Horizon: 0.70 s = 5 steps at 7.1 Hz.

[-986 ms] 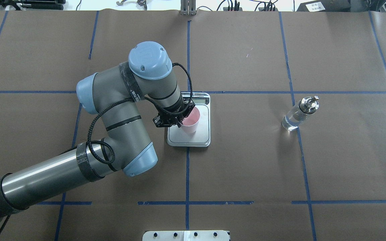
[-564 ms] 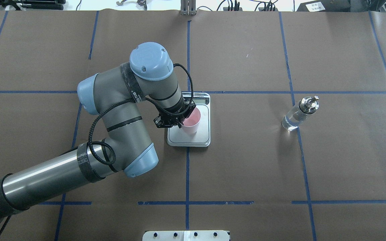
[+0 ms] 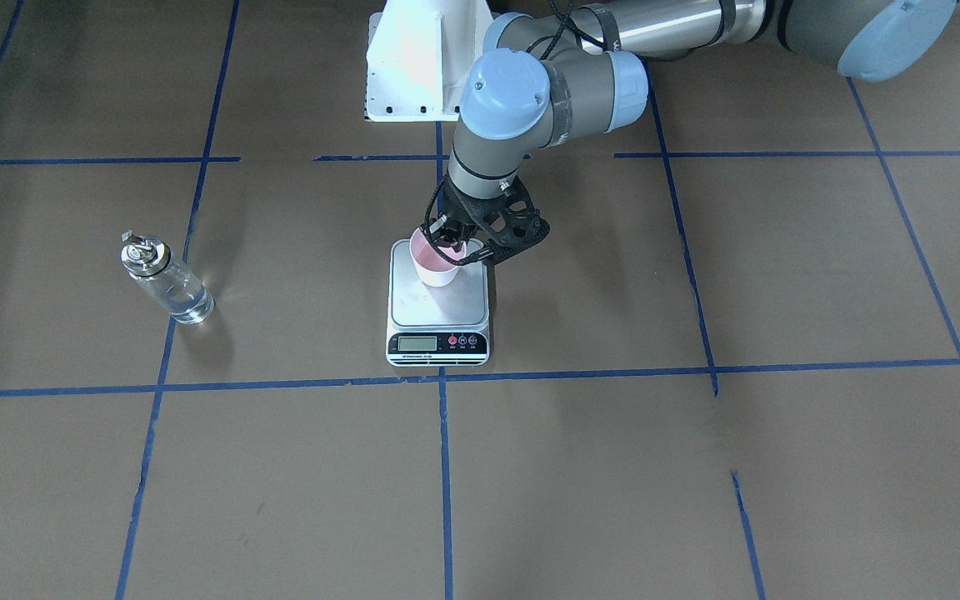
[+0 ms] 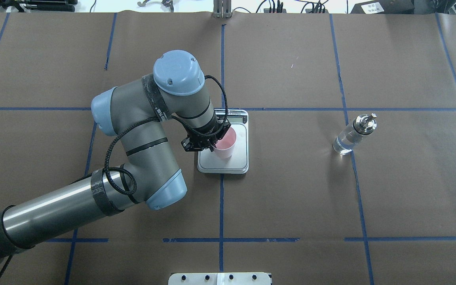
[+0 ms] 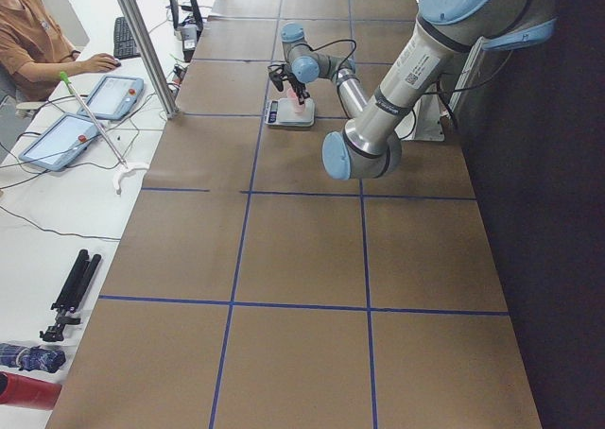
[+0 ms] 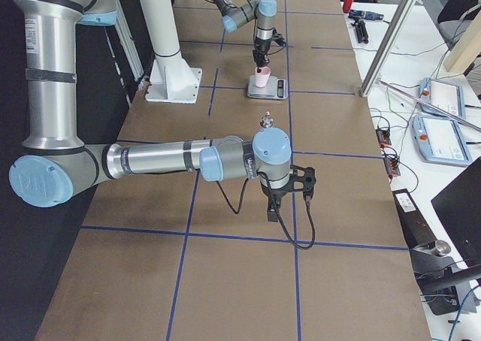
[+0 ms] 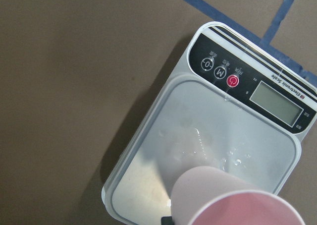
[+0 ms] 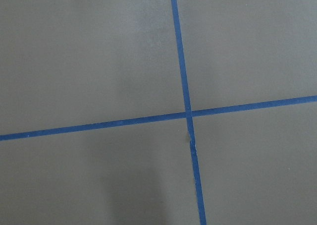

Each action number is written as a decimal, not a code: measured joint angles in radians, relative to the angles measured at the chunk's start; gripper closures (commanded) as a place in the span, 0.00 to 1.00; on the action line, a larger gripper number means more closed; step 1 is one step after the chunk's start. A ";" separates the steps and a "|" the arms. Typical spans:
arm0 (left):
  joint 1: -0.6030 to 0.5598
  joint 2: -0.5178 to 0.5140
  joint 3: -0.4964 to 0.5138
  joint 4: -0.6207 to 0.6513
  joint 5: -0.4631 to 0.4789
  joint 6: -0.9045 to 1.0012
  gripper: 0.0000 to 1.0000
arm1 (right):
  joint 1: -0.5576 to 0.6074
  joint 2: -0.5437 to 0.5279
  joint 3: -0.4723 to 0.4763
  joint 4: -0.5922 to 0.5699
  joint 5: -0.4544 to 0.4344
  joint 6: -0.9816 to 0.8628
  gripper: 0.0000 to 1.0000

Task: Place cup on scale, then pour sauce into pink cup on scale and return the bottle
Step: 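Carry the pink cup with the left gripper onto the scale, then open the left gripper and withdraw it from the cup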

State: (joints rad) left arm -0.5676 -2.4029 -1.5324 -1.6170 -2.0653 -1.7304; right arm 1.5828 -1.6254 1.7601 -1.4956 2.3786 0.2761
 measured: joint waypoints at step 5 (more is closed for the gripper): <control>-0.004 0.004 -0.044 0.009 0.007 0.005 0.00 | 0.000 0.000 0.005 -0.003 0.002 0.000 0.00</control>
State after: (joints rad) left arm -0.5714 -2.3987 -1.5763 -1.6080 -2.0583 -1.7255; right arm 1.5831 -1.6257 1.7656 -1.4984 2.3806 0.2761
